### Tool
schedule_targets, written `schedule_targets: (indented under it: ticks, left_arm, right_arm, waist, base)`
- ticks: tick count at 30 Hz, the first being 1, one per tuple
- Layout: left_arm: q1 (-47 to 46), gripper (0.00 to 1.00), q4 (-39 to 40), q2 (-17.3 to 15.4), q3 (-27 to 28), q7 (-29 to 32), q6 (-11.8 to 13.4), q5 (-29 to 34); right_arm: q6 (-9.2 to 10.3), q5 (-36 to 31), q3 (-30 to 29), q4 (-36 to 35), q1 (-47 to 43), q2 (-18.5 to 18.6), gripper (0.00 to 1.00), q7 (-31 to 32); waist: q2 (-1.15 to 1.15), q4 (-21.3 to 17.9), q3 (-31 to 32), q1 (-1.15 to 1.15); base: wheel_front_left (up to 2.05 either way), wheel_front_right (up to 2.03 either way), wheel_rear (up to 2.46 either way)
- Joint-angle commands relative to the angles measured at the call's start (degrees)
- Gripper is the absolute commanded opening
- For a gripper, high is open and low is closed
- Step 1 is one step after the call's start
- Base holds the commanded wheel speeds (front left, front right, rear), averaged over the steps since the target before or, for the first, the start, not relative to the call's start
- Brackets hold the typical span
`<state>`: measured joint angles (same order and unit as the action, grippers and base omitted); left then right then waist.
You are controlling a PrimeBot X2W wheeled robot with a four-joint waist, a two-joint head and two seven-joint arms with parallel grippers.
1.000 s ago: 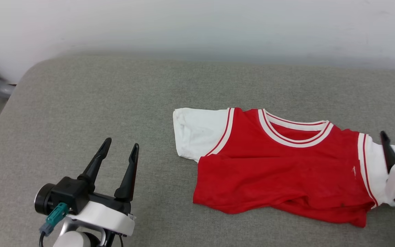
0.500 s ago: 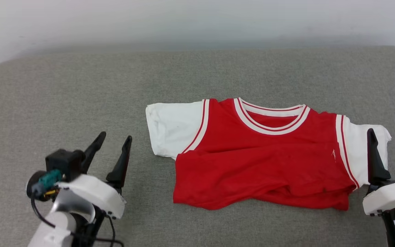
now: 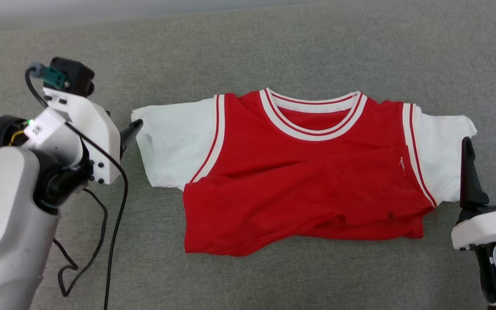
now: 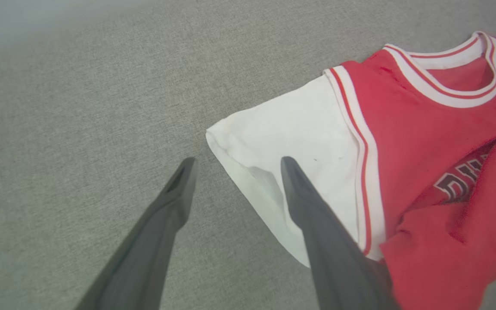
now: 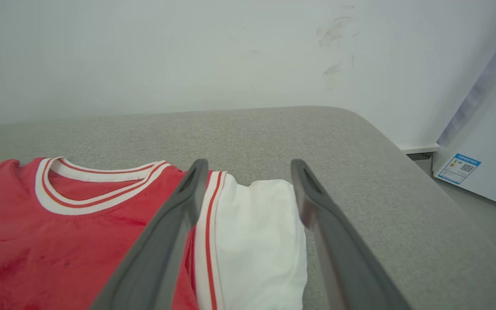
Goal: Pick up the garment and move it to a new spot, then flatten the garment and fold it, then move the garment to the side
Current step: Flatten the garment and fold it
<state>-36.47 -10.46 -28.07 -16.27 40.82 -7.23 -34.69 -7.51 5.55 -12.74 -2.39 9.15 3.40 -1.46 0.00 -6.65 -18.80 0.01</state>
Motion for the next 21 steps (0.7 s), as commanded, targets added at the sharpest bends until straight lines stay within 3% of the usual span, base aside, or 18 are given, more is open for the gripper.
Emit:
schedule_targets:
  ticks: [1, 9, 14, 20, 21]
  left_arm:
    - [-1.7, 1.00, -1.1, -0.4, -0.4, 1.9, -0.2, -0.5]
    - [-9.7, 1.00, -8.6, -1.4, -1.5, 10.8, 0.0, -2.4]
    - [-11.6, 1.00, -12.7, -2.1, -2.9, 9.8, 0.1, -0.1]
    - [-9.8, 1.00, -17.2, -0.3, -5.7, 8.4, -0.1, -0.1]
    - [-9.2, 0.93, -17.9, 0.1, -6.3, 8.3, -0.2, -0.5]
  right_arm:
    - [0.04, 0.0, 0.3, -0.2, 1.0, -0.3, 1.00, -0.4]
    - [0.04, -0.3, 1.0, -0.3, 2.4, -0.6, 1.00, -1.3]
    - [0.04, -0.1, 1.7, 0.0, 3.0, -0.6, 1.00, -1.6]
    - [0.04, 0.4, 2.2, 0.5, 3.2, -0.6, 1.00, -1.6]
    - [0.04, 0.4, 2.1, 0.7, 3.2, -0.6, 1.00, -1.8]
  waist:
    - [0.00, -1.5, -1.9, -0.01]
    - [0.00, -3.2, -5.3, -0.01]
    - [0.00, -3.9, -6.4, -0.01]
    - [0.00, -3.9, -7.2, -0.01]
    - [0.00, -3.8, -7.3, -0.01]
  base:
    - [0.00, 0.00, 0.00]
    - [0.00, 0.00, 0.00]
    - [0.00, 0.00, 0.00]
    - [0.00, 0.00, 0.00]
    - [0.00, 0.00, 0.00]
